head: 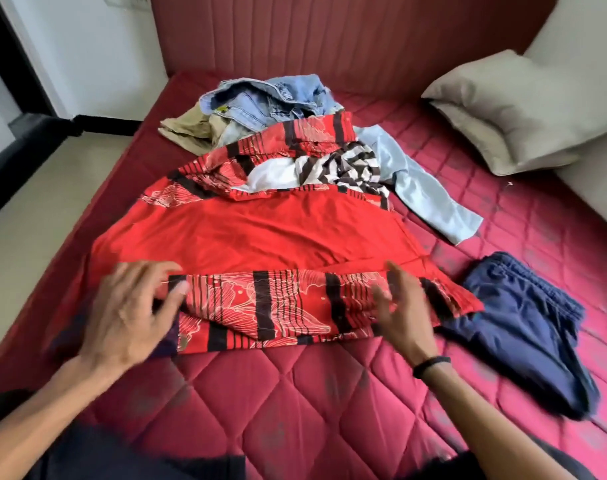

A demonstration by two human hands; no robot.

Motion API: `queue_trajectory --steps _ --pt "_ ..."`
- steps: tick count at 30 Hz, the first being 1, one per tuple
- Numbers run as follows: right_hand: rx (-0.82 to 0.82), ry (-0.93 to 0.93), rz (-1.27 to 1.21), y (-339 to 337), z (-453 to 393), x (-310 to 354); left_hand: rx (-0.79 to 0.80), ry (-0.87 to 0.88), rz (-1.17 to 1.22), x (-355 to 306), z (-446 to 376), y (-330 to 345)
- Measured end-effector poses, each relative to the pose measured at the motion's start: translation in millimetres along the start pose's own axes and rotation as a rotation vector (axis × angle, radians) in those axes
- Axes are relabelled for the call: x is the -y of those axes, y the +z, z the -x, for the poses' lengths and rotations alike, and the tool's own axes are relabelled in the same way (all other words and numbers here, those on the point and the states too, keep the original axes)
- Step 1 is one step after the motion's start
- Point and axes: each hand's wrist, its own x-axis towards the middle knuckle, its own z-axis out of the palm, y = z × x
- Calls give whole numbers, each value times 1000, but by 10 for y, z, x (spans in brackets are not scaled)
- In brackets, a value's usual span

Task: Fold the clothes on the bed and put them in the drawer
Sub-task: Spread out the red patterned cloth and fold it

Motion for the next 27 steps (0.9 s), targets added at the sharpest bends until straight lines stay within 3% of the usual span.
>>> queue_trajectory --steps 2,4,5,9,13,15,18,20,22,24,27 --pt "320 -254 222 129 42 61 229 141 -57 -181 21 319" --pt "532 -284 445 243 90 -84 420 143 -168 -174 189 593" --pt "547 -234 515 221 27 -235 453 143 -189 -143 222 694" --pt "527 -49 616 63 -425 -721 474 57 -290 262 202 676" --pt "565 25 717 -27 -835 -910 522 -203 -372 1016 10 449" --pt "509 36 731 -47 -980 -1005 469 -255 -415 1187 -196 373" --pt "201 61 573 146 -1453 -942 210 -256 -417 1216 -626 265" --pt "133 -74 500 352 -1867 -830 70 -361 -359 1327 -1007 271" --pt "196 -185 475 527 -2355 -685 104 -534 -212 1494 -1404 322" --pt "283 -207 534 637 -2774 -503 236 -708 9 1637 -1680 387" --pt "390 -172 707 834 -3066 -388 347 -731 90 1696 -1899 505"
